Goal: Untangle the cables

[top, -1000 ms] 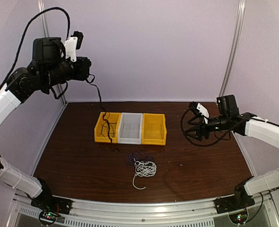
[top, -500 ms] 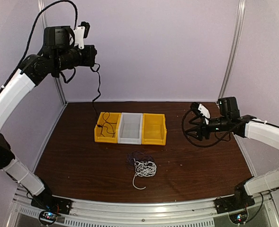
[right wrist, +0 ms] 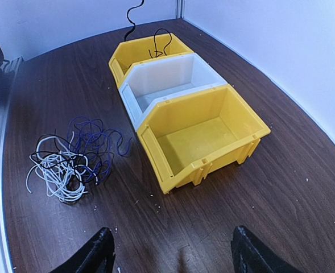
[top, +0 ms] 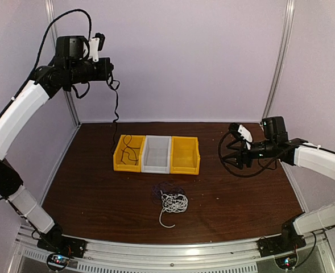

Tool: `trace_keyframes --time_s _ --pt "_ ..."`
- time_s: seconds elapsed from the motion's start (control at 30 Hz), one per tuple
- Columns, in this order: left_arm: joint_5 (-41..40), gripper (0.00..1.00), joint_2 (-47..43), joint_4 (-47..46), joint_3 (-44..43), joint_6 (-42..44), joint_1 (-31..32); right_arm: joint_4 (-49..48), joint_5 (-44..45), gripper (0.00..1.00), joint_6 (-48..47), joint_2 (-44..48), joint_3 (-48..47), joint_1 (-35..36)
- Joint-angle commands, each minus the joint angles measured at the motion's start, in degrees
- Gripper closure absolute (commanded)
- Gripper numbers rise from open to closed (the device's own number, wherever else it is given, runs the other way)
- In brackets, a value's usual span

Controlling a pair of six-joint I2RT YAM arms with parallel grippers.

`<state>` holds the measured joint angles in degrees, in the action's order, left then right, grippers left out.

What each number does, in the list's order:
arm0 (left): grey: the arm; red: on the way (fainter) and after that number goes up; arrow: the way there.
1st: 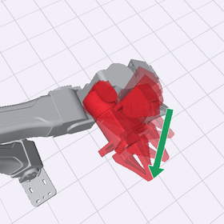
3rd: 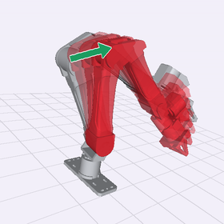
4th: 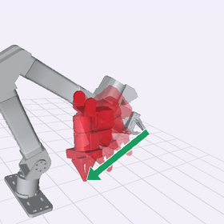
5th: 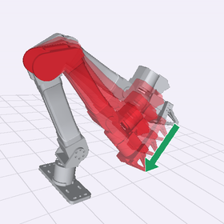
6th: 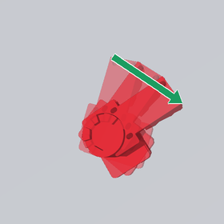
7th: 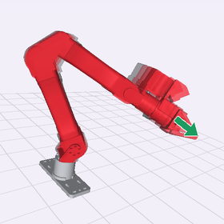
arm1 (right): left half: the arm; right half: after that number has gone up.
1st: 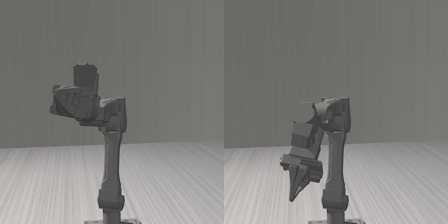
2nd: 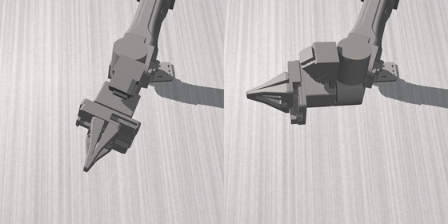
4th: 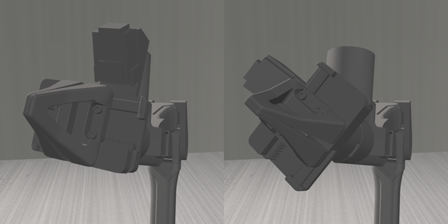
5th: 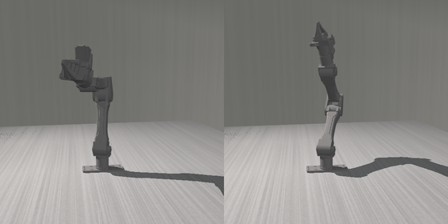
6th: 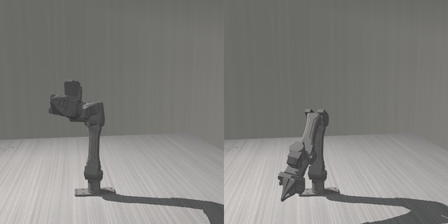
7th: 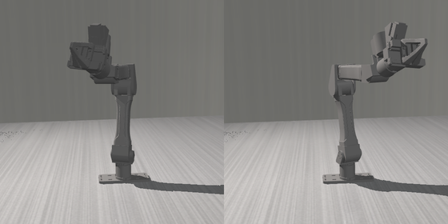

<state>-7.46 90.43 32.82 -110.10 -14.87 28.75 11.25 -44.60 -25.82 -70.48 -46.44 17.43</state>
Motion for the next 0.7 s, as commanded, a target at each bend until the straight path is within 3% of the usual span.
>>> trace_keyframes --time_s 0.0,0.3,0.67 --pt "0.53 1.00 1.49 -3.81 -3.69 1.13 -0.79 -0.94 -0.75 0.29 -0.98 0.08 0.72 -0.34" --pt "1.71 1.00 4.73 -6.48 -9.83 2.27 -0.89 -0.68 -0.58 0.29 -1.14 -0.18 0.73 -0.29" --pt "2.72 1.00 6.50 -9.44 -8.48 3.02 -0.89 -0.46 -0.53 0.28 -1.41 -0.36 0.74 -0.60"
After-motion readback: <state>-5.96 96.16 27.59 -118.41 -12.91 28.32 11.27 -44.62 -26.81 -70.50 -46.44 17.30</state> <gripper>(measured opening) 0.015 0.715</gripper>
